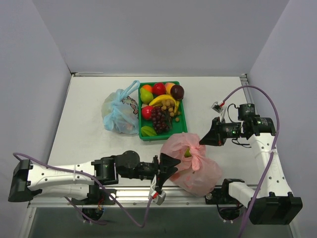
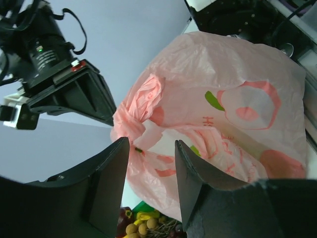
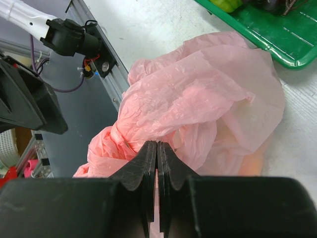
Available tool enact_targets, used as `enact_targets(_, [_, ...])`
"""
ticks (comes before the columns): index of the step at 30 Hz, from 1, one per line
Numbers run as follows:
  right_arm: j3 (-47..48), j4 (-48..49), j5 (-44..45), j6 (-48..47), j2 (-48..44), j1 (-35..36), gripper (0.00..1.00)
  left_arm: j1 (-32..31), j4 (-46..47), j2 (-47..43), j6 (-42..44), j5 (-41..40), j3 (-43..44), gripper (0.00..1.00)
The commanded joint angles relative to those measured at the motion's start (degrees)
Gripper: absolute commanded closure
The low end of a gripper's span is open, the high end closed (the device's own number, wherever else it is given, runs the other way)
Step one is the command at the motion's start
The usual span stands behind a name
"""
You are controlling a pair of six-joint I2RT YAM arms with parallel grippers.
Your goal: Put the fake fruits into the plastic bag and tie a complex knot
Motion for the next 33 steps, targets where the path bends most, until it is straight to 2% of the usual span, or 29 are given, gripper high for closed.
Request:
enact_targets(1, [2.07,-2.26,0.26,-1.15,-0.68,0.53,1.0,-0.44,-0.69,3.67,3.14,2.5,4.18,0.47])
enact_targets(3, [2.16,-2.26,0.35,-1.24,-0.5,0.53,1.0,-0.44,0.2,5.61,5.86,2.68,5.23,0.41])
enact_targets(6, [2.07,-2.35,0.61,-1.59,-0.42,0.53,1.0,-0.53,4.92,8.43,9.02,1.98,4.27,0.22])
enact_targets(7, [1.99,-2.18,0.61,-1.68,-0.5,0.53,1.0,-0.62,6.51,9.74,9.47,1.8,4.09,0.2])
enact_targets(14, [1.46,-2.26,0.78,-2.38,-0.68,0.53,1.0,-0.62,11.18,14.23,12.01,2.15,5.59,0.2])
enact_targets(22, [1.46,-2.26,0.7,-2.64,-0.59,2.03,1.0,-0.71,18.12,18.62,14.04,2.77,6.9,0.25])
enact_targets(26, [1.63,-2.35,0.78,-2.56,-0.68,2.03,1.0,-0.71,20.41,20.21,14.57,3.46,7.43,0.31])
enact_targets(29, [1.72,-2.44,0.96,-2.47,-0.68,2.03,1.0,-0.62,20.59,19.69,13.78,5.04,7.26,0.47])
enact_targets(30, [2.07,-2.35,1.05,-2.56,-0.68,1.94,1.0,-0.62,20.59,18.9,13.78,5.4,6.3,0.57])
enact_targets(33, [3.29,-2.26,1.14,-2.73,-0.51,1.59,1.0,-0.71,19.98,16.97,14.04,6.54,4.1,0.76])
